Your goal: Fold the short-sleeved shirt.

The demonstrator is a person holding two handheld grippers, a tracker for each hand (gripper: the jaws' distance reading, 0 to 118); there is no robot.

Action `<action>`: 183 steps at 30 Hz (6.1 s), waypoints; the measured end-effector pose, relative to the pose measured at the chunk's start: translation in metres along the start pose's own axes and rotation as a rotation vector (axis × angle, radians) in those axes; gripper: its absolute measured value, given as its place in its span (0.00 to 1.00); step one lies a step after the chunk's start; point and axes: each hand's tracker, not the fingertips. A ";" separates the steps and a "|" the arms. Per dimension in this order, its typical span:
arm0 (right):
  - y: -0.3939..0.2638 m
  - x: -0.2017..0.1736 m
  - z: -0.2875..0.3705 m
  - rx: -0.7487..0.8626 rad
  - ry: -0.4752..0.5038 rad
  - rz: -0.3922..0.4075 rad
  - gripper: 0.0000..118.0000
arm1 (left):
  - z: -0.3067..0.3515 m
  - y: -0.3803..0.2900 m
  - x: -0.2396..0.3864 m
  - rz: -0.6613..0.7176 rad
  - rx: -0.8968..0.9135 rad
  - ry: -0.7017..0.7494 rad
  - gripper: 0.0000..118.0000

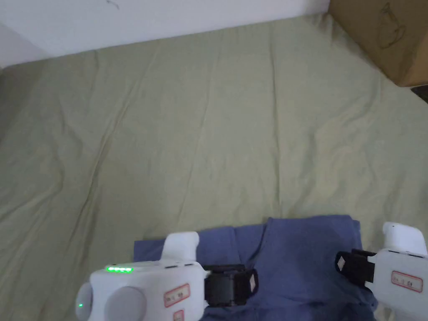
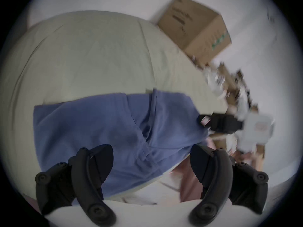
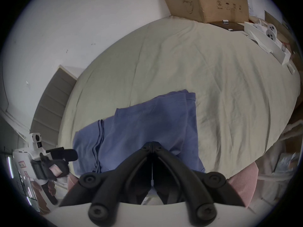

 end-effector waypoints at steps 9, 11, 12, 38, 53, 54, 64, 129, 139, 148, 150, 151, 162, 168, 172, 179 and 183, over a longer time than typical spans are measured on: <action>0.008 -0.008 0.004 0.043 0.009 0.039 0.00 | 0.005 -0.011 -0.039 0.130 0.016 0.182 0.01; 0.009 -0.010 0.002 0.035 0.024 0.039 0.00 | -0.012 -0.021 -0.031 0.093 -0.047 0.114 0.00; 0.008 -0.012 0.001 0.034 0.025 0.042 0.00 | -0.022 -0.025 -0.024 0.086 -0.083 0.092 0.00; 0.003 -0.063 -0.014 -0.060 0.038 0.162 0.00 | 0.078 -0.037 -0.203 0.453 0.127 -0.148 0.97; 0.001 -0.107 -0.035 -0.141 0.049 0.268 0.00 | 0.026 -0.042 -0.189 0.487 0.047 -0.209 0.08; 0.001 -0.109 -0.037 -0.145 0.046 0.275 0.00 | 0.030 -0.040 -0.186 0.457 0.027 -0.218 0.08; 0.002 -0.117 -0.045 -0.167 0.049 0.296 0.00 | 0.137 -0.030 -0.266 0.465 0.104 0.059 0.08; -0.010 -0.027 0.002 -0.099 0.004 0.084 0.00 | -0.087 0.007 0.027 0.016 -0.283 -0.080 0.01; -0.004 -0.080 -0.002 -0.096 0.077 0.229 0.00 | 0.038 -0.001 -0.070 0.202 0.020 -0.147 0.00; -0.014 -0.166 -0.061 -0.172 0.099 0.493 0.00 | 0.108 -0.045 -0.158 0.384 0.131 -0.045 0.01; -0.028 -0.173 -0.087 -0.202 -0.038 0.648 0.00 | 0.110 -0.052 -0.165 0.391 0.140 -0.055 0.01; -0.036 -0.171 -0.099 -0.220 -0.077 0.683 0.00 | 0.108 -0.055 -0.173 0.392 0.147 -0.078 0.09; -0.026 -0.147 -0.112 -0.288 0.015 0.500 0.00 | 0.046 -0.035 -0.190 0.427 0.034 -0.200 0.94; -0.026 -0.148 -0.112 -0.287 0.011 0.499 0.00 | 0.019 -0.023 -0.184 0.465 -0.004 -0.324 0.93; -0.027 -0.151 -0.110 -0.289 -0.004 0.507 0.00 | -0.008 -0.025 -0.188 0.321 -0.064 -0.237 0.22; -0.020 -0.161 -0.093 -0.262 0.049 0.478 0.00 | 0.018 -0.020 -0.198 0.354 -0.041 -0.308 0.22; -0.012 -0.168 -0.082 -0.224 0.078 0.462 0.00 | 0.056 -0.006 -0.217 0.271 -0.041 -0.170 0.22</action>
